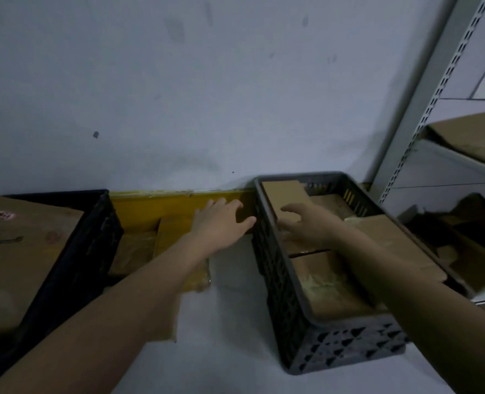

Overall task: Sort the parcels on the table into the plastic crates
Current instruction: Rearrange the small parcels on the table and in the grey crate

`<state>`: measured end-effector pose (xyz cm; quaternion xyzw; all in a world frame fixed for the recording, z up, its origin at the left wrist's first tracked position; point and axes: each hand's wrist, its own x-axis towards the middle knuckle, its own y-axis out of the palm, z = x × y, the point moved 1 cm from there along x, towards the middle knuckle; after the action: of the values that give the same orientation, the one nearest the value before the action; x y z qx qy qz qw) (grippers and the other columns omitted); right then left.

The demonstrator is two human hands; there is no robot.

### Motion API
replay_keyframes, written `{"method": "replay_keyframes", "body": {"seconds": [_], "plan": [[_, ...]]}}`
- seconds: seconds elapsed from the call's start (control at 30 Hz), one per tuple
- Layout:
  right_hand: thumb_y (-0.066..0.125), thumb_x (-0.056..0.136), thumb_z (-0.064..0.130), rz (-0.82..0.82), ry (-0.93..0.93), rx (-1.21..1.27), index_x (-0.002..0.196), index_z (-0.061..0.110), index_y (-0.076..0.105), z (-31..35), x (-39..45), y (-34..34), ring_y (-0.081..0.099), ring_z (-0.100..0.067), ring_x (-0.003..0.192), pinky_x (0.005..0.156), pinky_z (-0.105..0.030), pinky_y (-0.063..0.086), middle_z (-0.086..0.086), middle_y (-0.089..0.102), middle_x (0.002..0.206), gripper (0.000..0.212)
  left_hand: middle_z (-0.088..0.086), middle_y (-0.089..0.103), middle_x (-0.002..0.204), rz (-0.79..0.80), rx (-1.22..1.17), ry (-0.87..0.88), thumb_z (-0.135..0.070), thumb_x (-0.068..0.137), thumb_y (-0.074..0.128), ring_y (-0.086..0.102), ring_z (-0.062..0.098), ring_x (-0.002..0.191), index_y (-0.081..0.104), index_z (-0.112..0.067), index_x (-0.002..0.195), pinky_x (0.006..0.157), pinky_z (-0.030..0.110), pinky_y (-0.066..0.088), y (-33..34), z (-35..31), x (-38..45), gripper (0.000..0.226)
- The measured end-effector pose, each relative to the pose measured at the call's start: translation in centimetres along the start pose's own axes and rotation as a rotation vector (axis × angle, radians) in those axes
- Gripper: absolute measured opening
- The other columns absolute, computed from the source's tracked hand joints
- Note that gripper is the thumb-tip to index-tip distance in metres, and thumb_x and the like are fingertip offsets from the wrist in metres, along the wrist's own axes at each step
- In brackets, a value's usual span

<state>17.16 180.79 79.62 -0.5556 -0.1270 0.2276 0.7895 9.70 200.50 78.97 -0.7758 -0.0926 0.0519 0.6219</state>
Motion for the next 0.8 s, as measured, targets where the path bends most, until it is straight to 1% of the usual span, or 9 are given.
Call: {"method": "replay_keyframes", "body": {"seconds": [0.13,0.23,0.37,0.47,0.57,0.63,0.67,0.73,0.8], "plan": [[0.055,0.097,0.046,-0.042,-0.005,-0.036,0.147,0.025,0.044,-4.7,-1.4,-2.7,0.047,-0.021,0.135,0.109,-0.038,0.041,-0.001,0.048,0.15,0.055,0.003,0.045,0.146,0.005,-0.028,-0.054,-0.07,0.094,0.033,0.035,0.03,0.137,0.045,-0.031,0.141,0.107,0.052,0.035,0.6,-4.6,0.2,0.063],[0.057,0.097,0.04,-0.101,-0.009,0.022,0.146,0.023,0.046,-7.8,-3.0,-4.3,0.048,-0.019,0.134,0.108,-0.037,0.041,0.001,0.049,0.149,0.052,0.003,0.045,0.146,0.011,-0.058,-0.066,-0.07,0.094,0.032,0.035,0.03,0.136,0.045,-0.03,0.143,0.107,0.051,0.035,1.7,-9.1,-0.1,0.064],[0.058,0.096,0.04,-0.135,0.011,0.053,0.141,0.023,0.051,-12.1,-4.7,-5.6,0.052,-0.021,0.127,0.103,-0.04,0.047,-0.002,0.053,0.144,0.049,0.001,0.049,0.142,0.048,-0.172,-0.095,-0.069,0.094,0.034,0.04,0.028,0.132,0.047,-0.03,0.14,0.106,0.052,0.038,4.1,-14.7,-0.6,0.062],[0.058,0.096,0.036,-0.161,0.053,0.075,0.137,0.02,0.054,-15.3,-5.6,-6.0,0.055,-0.023,0.121,0.1,-0.039,0.048,-0.005,0.054,0.139,0.045,0.0,0.052,0.14,0.098,-0.312,-0.093,-0.066,0.095,0.038,0.046,0.024,0.127,0.047,-0.027,0.141,0.101,0.046,0.045,6.0,-17.6,-0.7,0.061],[0.056,0.095,0.034,-0.169,0.112,0.139,0.137,0.019,0.052,-18.5,-6.5,-6.0,0.054,-0.027,0.119,0.099,-0.047,0.049,-0.008,0.051,0.137,0.045,0.003,0.05,0.142,0.2,-0.521,-0.135,-0.066,0.095,0.041,0.051,0.02,0.12,0.041,-0.022,0.147,0.098,0.039,0.047,7.6,-19.9,-0.9,0.068],[0.056,0.095,0.034,-0.151,0.165,0.179,0.138,0.018,0.049,-20.4,-7.0,-5.4,0.056,-0.028,0.116,0.096,-0.05,0.052,-0.01,0.049,0.139,0.047,0.004,0.043,0.151,0.291,-0.636,-0.181,-0.068,0.094,0.04,0.047,0.022,0.13,0.034,-0.019,0.151,0.105,0.038,0.043,8.5,-21.3,-0.9,0.076],[0.057,0.094,0.034,-0.144,0.192,0.214,0.138,0.018,0.047,-21.1,-7.4,-4.8,0.058,-0.027,0.114,0.095,-0.049,0.053,-0.01,0.05,0.138,0.048,0.003,0.039,0.155,0.329,-0.689,-0.206,-0.069,0.094,0.039,0.043,0.023,0.136,0.031,-0.017,0.154,0.108,0.036,0.039,9.1,-21.9,-0.9,0.079],[0.055,0.097,0.034,-0.143,0.245,0.304,0.14,0.017,0.043,-22.1,-8.0,-3.3,0.06,-0.025,0.109,0.091,-0.043,0.053,-0.009,0.055,0.133,0.048,0.001,0.036,0.157,0.396,-0.785,-0.253,-0.072,0.092,0.039,0.04,0.023,0.139,0.027,-0.017,0.156,0.109,0.032,0.034,10.0,-23.1,-1.1,0.086],[0.049,0.101,0.037,-0.156,0.291,0.437,0.144,0.015,0.038,-22.3,-8.6,-1.7,0.058,-0.022,0.102,0.082,-0.034,0.047,-0.009,0.057,0.132,0.049,0.0,0.039,0.156,0.421,-0.856,-0.284,-0.08,0.083,0.041,0.041,0.024,0.139,0.025,-0.02,0.156,0.114,0.04,0.033,11.1,-24.0,-1.4,0.095]]}}
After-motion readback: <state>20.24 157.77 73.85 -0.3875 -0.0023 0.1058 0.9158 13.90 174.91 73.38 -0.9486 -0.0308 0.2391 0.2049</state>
